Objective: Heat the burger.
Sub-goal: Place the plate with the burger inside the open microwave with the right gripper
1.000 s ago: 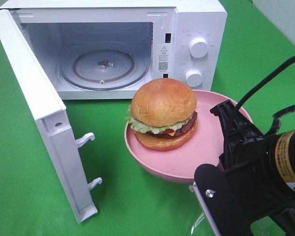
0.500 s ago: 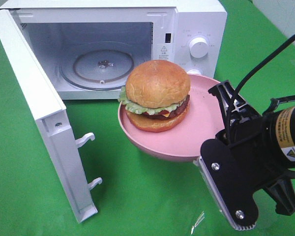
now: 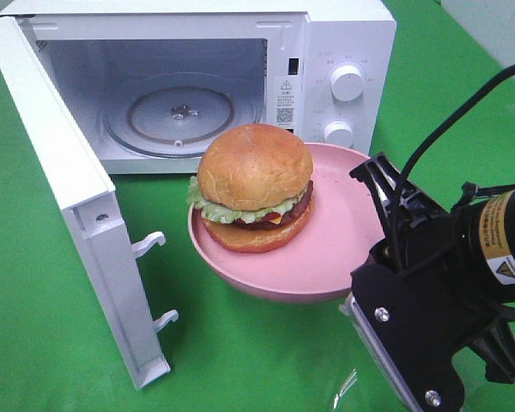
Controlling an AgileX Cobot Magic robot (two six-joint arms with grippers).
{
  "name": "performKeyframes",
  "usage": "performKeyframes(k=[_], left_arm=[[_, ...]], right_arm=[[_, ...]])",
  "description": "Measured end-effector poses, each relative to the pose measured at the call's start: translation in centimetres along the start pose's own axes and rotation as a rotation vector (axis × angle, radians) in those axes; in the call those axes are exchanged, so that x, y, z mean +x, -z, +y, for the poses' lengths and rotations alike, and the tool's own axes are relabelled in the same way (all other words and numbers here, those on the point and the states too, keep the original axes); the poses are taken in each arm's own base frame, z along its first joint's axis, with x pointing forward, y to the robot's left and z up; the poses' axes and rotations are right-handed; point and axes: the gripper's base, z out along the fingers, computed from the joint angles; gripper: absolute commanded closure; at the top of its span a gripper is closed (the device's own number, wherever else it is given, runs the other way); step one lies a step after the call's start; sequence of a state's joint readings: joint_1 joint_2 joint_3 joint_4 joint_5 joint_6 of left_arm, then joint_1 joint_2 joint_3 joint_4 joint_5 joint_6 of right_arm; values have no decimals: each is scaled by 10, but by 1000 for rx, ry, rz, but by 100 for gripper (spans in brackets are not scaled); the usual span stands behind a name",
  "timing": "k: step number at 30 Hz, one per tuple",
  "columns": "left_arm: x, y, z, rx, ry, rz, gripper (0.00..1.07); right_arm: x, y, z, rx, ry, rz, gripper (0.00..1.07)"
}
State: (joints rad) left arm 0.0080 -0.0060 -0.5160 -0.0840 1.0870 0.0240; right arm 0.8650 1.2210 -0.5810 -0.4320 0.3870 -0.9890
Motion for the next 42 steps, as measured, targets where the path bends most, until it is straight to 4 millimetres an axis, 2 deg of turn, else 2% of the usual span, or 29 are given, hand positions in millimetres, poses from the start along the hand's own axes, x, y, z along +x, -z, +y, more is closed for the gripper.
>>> performKeyframes(k=[10, 29, 33, 42], left_arm=[[0, 0, 0, 0, 0, 0, 5], [0, 0, 0, 0, 0, 0, 5], [0, 0, 0, 0, 0, 0, 5], [0, 0, 0, 0, 0, 0, 5]], right_arm=[[20, -2, -1, -12, -8, 34, 101], [18, -3, -5, 23, 23, -50, 101], [23, -4, -6, 29, 27, -47, 101], [29, -14, -6, 19, -7, -54, 101]])
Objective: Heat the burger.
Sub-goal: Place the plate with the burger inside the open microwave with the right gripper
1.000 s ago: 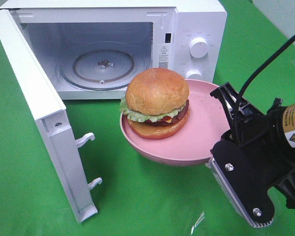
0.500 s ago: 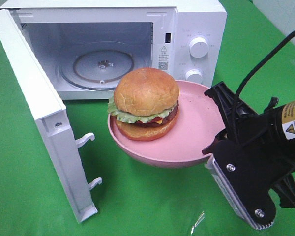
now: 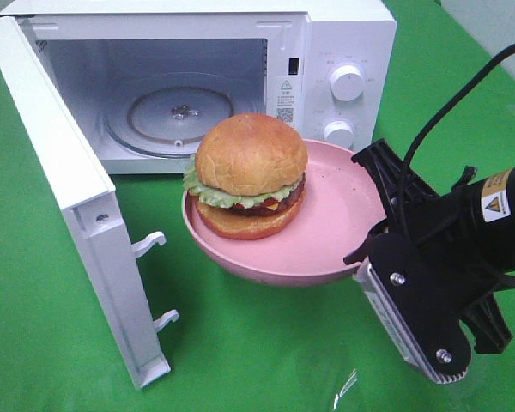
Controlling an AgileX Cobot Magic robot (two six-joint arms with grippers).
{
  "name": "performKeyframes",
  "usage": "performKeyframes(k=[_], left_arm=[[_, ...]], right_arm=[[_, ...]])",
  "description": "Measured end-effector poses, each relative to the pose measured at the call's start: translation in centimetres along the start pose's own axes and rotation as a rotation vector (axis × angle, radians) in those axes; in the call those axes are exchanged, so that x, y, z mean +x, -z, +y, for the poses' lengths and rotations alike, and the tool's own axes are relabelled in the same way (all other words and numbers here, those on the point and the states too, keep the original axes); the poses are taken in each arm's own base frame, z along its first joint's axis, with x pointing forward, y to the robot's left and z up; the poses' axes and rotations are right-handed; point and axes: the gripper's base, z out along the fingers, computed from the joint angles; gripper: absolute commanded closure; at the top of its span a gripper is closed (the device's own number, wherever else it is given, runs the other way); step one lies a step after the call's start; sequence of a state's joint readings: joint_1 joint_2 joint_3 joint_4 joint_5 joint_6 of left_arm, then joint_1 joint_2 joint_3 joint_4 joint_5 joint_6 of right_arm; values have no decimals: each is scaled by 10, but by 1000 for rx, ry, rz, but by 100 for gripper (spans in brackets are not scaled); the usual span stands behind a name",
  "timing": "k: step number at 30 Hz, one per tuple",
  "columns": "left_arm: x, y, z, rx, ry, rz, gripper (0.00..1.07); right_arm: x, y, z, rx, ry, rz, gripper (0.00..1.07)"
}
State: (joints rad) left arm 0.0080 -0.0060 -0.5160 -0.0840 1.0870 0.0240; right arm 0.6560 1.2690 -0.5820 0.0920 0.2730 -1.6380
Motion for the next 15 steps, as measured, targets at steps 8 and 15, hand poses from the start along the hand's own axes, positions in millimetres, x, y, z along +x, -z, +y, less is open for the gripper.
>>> performKeyframes(k=[8, 15], left_arm=[[0, 0, 0, 0, 0, 0, 5], [0, 0, 0, 0, 0, 0, 5]], right_arm=[[1, -11, -7, -18, 14, 7, 107], [1, -22, -22, -14, 14, 7, 107]])
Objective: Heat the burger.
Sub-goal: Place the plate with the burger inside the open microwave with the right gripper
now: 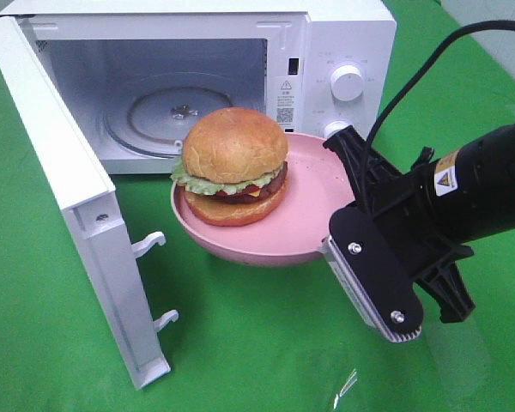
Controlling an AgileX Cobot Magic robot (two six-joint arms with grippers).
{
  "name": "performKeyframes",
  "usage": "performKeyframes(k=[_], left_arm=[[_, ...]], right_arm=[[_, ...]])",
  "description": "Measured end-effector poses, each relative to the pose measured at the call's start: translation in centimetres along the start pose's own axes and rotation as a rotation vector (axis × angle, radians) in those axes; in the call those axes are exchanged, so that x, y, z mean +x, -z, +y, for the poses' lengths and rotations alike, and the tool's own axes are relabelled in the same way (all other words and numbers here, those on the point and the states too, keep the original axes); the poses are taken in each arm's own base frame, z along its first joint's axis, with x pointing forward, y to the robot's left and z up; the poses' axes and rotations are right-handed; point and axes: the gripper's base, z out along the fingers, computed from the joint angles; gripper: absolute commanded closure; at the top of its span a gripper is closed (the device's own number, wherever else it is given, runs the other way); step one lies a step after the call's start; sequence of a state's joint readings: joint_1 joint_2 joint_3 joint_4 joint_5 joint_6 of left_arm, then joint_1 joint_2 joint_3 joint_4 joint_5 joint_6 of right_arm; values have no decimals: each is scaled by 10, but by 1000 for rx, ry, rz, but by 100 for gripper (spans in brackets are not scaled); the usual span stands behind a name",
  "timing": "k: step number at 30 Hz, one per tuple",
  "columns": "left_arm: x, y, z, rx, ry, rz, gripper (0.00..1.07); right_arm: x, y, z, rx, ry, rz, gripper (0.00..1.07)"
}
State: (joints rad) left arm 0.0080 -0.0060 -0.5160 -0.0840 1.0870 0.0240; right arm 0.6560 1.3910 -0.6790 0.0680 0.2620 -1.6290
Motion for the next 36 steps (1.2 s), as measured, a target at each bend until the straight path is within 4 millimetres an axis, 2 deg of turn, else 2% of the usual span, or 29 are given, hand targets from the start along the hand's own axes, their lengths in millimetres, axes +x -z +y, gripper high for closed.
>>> performKeyframes(k=[9, 24, 36], left_arm=[[0, 0, 0, 0, 0, 0, 5], [0, 0, 0, 0, 0, 0, 5], [0, 0, 0, 0, 0, 0, 5]], right_arm=[[0, -14, -22, 10, -18, 0, 107], [0, -36, -47, 15, -71, -2, 107], [-6, -52, -57, -8, -58, -13, 107]])
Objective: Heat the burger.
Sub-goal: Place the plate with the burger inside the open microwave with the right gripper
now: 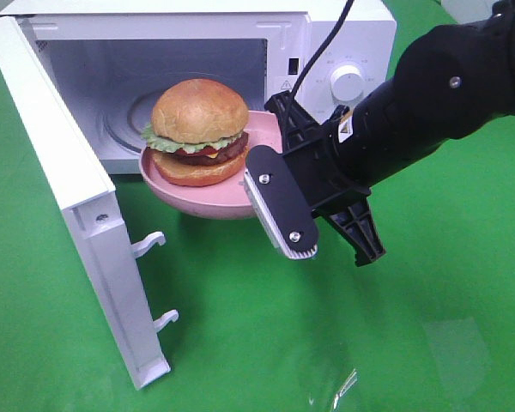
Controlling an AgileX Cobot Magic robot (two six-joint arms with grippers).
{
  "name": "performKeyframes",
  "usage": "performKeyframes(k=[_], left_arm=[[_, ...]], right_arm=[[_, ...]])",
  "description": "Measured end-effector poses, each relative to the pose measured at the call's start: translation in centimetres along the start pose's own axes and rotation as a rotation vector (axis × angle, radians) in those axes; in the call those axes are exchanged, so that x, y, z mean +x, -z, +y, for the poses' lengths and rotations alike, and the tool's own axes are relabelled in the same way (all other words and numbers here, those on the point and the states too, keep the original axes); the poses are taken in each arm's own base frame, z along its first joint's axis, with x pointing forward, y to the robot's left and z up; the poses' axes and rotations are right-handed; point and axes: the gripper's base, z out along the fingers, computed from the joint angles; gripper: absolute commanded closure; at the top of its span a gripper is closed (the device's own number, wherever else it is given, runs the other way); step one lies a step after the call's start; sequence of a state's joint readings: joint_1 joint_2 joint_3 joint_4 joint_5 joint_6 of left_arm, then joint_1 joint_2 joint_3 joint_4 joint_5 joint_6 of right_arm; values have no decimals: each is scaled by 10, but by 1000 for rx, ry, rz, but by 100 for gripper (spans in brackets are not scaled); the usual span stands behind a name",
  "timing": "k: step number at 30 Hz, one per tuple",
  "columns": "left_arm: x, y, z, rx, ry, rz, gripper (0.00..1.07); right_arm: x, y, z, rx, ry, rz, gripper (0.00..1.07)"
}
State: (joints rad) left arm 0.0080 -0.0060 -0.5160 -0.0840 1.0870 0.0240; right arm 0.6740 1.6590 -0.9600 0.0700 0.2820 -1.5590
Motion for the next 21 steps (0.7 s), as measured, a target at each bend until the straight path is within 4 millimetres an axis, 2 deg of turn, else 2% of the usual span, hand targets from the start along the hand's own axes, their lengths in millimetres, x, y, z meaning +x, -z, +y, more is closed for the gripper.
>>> performKeyframes(k=[4, 21], left_arm=[[0, 0, 0, 0, 0, 0, 5], [0, 0, 0, 0, 0, 0, 5]], right_arm=[[-7, -14, -9, -6, 7, -11, 107], [-9, -42, -36, 20, -80, -12, 107]])
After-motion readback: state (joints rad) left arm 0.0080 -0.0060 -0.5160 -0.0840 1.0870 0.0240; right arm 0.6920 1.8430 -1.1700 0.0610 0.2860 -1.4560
